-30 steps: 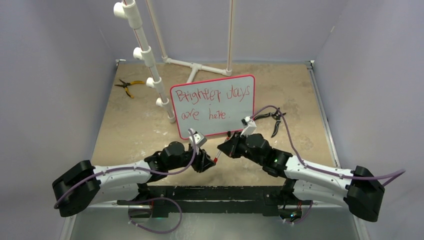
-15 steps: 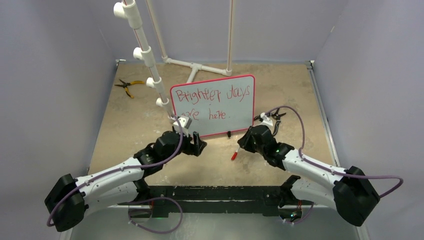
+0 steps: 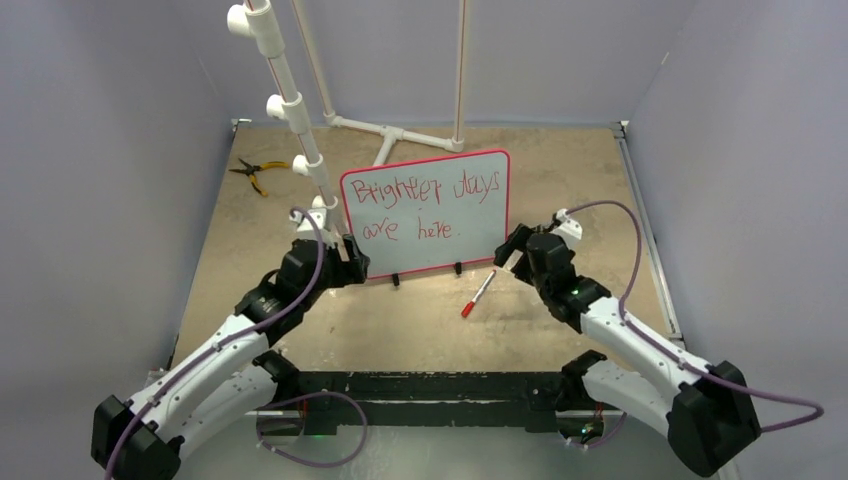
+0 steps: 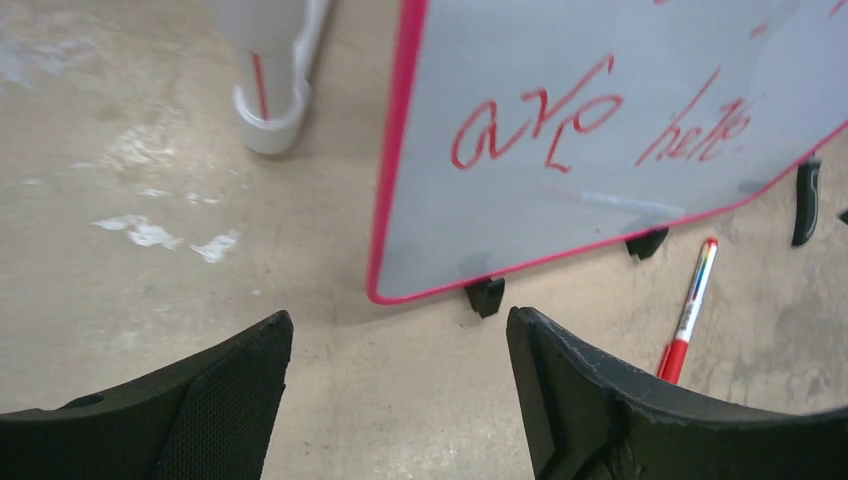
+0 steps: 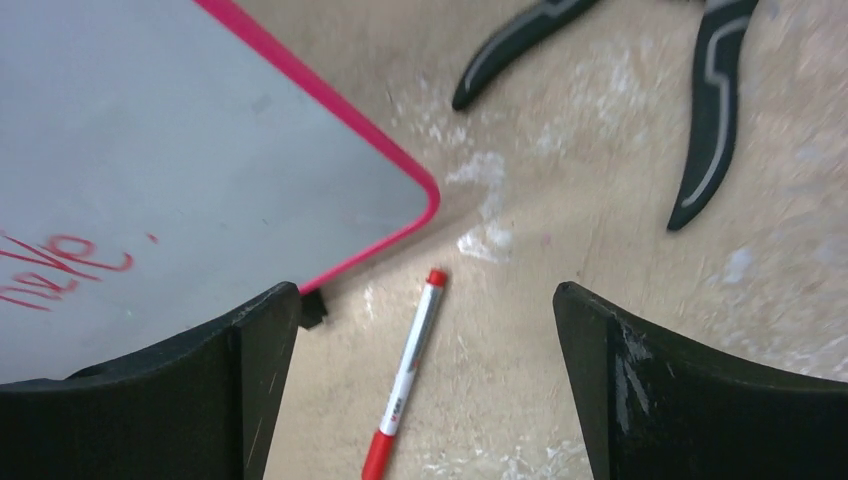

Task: Write a sentence on the whiteboard
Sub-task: Reset both arms

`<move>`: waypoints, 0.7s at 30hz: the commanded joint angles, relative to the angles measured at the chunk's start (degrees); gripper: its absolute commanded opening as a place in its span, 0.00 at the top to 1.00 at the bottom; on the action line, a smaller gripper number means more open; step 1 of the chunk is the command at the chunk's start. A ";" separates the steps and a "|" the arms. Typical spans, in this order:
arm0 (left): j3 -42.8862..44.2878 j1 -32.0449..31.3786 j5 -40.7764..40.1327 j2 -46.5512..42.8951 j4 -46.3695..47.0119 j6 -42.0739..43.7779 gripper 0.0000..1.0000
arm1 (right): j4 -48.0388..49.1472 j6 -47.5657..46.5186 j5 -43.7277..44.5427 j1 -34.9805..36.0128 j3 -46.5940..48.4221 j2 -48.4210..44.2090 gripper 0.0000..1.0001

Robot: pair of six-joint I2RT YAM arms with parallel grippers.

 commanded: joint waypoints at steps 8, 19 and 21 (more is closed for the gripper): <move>14.11 4.64 -14.34 -4.26 -12.50 6.96 0.17 | 12.46 -22.80 7.99 -2.32 6.77 -16.55 0.02; 16.21 4.79 -33.96 -8.33 -3.19 23.84 0.09 | 28.40 -34.32 5.02 -2.32 -2.68 -28.77 0.02; 14.51 4.79 -34.22 -9.63 -2.58 23.85 0.08 | 29.45 -34.89 5.22 -2.27 -3.84 -29.92 0.02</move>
